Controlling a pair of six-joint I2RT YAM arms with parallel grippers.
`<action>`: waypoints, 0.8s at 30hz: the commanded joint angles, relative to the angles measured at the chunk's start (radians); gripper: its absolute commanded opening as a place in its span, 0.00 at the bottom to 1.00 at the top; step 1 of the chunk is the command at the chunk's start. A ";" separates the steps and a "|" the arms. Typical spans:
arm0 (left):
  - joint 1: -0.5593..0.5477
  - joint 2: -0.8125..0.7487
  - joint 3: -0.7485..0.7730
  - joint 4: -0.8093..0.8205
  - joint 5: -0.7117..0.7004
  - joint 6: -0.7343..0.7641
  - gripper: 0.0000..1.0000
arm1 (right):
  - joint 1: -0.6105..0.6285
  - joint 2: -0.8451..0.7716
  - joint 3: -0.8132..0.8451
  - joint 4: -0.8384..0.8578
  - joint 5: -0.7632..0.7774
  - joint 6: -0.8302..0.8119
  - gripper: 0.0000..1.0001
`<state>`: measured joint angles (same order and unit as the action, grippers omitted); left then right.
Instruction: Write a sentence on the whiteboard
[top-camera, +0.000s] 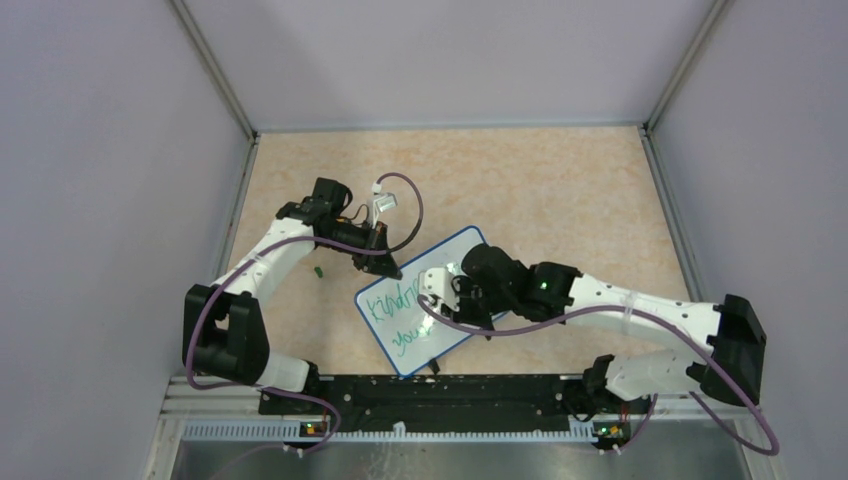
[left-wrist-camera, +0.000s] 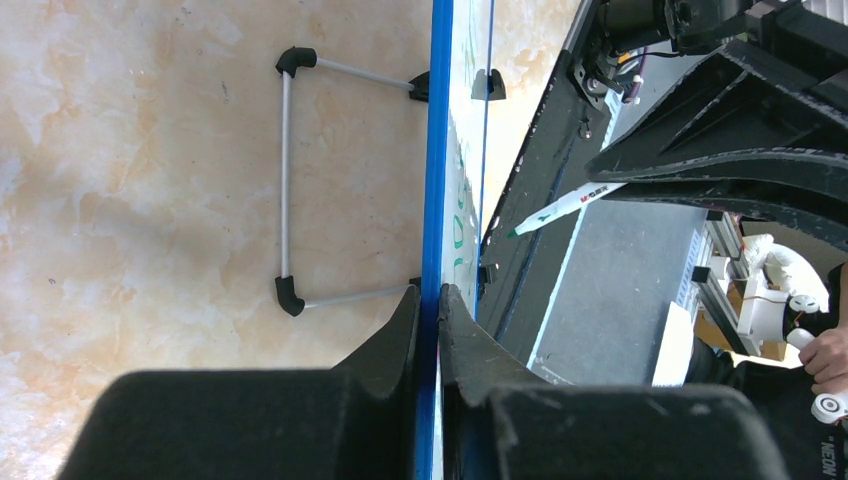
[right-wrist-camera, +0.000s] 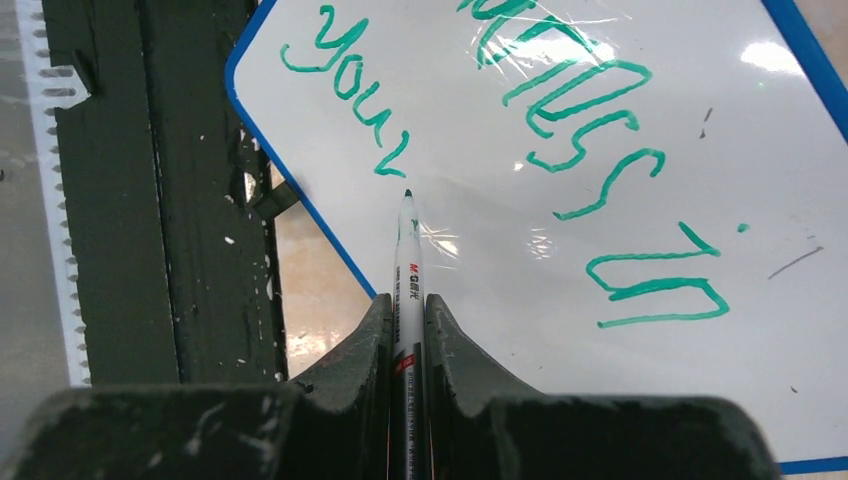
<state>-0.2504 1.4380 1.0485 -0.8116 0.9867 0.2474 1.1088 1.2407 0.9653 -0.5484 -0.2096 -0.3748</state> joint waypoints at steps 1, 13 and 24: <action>-0.026 0.029 -0.040 -0.002 -0.114 0.020 0.00 | -0.025 -0.037 0.017 0.008 0.025 -0.007 0.00; -0.027 0.022 -0.041 0.000 -0.115 0.019 0.00 | -0.061 0.018 0.031 0.039 0.059 -0.008 0.00; -0.026 0.025 -0.041 -0.001 -0.116 0.020 0.00 | -0.061 0.002 -0.034 0.013 0.035 -0.017 0.00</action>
<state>-0.2504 1.4380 1.0485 -0.8116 0.9867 0.2455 1.0550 1.2579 0.9543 -0.5392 -0.1627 -0.3801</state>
